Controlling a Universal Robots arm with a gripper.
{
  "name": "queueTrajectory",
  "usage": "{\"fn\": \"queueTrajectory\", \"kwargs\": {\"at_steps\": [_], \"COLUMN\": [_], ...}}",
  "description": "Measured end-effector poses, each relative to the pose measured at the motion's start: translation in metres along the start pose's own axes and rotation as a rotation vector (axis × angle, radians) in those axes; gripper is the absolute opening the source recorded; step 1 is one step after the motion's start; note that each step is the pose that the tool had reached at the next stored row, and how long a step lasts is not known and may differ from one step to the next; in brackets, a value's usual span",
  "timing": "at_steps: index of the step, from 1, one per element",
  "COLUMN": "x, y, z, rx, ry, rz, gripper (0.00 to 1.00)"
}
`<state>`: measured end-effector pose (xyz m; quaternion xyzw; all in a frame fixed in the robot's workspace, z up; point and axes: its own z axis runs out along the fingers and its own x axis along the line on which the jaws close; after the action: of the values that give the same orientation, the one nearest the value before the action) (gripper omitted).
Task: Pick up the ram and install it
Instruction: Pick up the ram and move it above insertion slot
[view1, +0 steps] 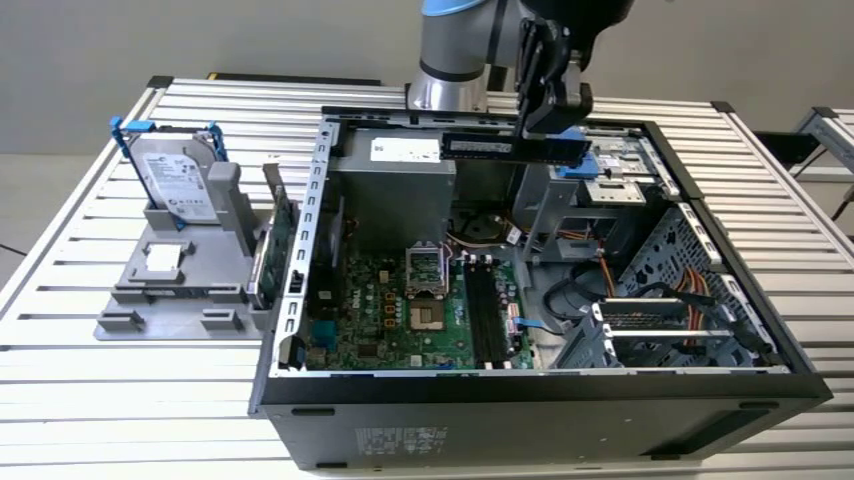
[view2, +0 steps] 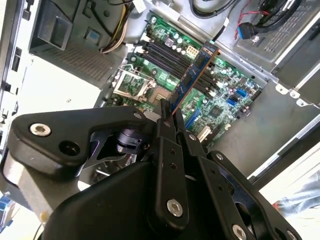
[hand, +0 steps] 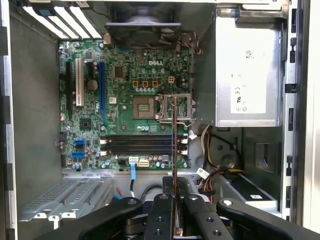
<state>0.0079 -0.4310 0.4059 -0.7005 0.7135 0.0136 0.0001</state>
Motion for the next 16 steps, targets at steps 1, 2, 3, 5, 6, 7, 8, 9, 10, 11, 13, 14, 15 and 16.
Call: {"fn": "queueTrajectory", "kwargs": {"at_steps": [1,2,3,5,6,7,8,9,10,11,13,14,15,16], "x": [-0.0004,-0.0008,-0.0009,-0.0012,-0.0013,-0.0015,-0.0018,-0.0022,-0.0026,-0.0030,-0.0036,-0.0039,-0.0042,-0.0046], "y": [0.0000,0.0000,0.0000,0.0000,0.0000,0.0000,0.0001,0.0001,0.0001,0.0001,0.0001,0.0001,0.0001,0.0001], "z": [0.0000,0.0000,0.0000,0.0000,0.0000,0.0001,0.0001,0.0000,0.0001,0.0001,0.0000,0.0000,0.0001,0.0001], "rx": [0.0000,0.0000,-0.0001,0.0000,-0.0001,0.0000,-0.0001,-0.0001,-0.0001,-0.0001,-0.0001,-0.0001,-0.0001,-0.0001], "ry": [0.0000,0.0000,0.0002,0.0001,0.0000,0.0000,0.0001,0.0002,0.0001,0.0001,0.0002,0.0001,0.0000,0.0001], "rz": [-0.001,-0.002,-0.003,-0.004,-0.004,-0.004,-0.004,-0.004,-0.004,-0.005,-0.005,-0.005,-0.005,-0.005], "gripper": [0.00,0.00,0.00,0.00,0.00,0.00,0.00,0.00,0.00,0.00,0.00,0.00,0.00,0.00]}}
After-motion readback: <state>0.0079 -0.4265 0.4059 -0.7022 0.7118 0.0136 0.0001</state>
